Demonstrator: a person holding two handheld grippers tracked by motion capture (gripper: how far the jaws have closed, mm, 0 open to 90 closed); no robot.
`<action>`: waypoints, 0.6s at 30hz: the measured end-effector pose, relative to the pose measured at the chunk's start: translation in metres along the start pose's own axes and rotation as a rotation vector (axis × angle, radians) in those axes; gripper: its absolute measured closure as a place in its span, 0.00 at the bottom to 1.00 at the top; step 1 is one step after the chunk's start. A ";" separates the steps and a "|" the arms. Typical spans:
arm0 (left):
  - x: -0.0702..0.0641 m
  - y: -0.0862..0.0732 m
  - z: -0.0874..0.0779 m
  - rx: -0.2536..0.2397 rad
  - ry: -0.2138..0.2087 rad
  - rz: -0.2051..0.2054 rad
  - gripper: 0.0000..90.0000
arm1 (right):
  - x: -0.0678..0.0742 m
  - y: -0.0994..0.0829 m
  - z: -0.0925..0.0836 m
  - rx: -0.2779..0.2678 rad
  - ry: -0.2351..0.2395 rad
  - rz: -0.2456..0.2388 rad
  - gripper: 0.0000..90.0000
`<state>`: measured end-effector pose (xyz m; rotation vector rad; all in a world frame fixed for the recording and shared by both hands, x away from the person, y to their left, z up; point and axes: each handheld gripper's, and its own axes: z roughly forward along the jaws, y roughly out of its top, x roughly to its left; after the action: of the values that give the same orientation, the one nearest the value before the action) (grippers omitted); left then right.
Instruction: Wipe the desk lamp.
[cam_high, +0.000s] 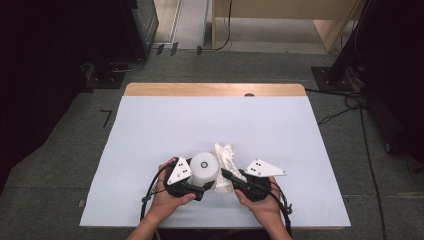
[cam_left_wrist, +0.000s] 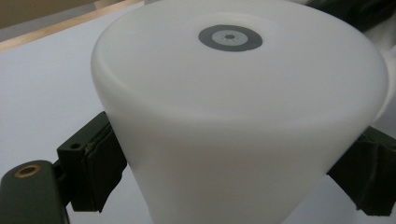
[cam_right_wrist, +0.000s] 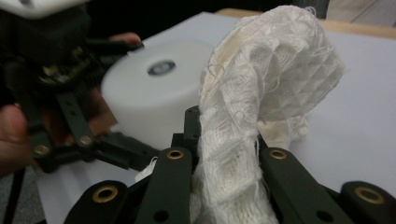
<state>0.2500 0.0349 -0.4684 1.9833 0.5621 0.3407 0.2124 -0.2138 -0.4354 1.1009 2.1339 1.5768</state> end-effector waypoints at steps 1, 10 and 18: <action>0.000 0.000 0.000 0.001 0.000 0.001 0.09 | 0.001 0.003 -0.003 -0.012 0.004 -0.006 0.88; 0.001 0.000 0.000 -0.001 -0.002 0.002 0.09 | -0.007 -0.016 0.017 0.117 -0.003 0.021 0.88; -0.001 -0.002 -0.001 -0.013 0.036 -0.071 0.07 | -0.026 -0.023 0.015 0.112 -0.098 0.057 0.84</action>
<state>0.2480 0.0362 -0.4696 1.9430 0.6501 0.3355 0.2298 -0.2242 -0.4675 1.2581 2.1666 1.4107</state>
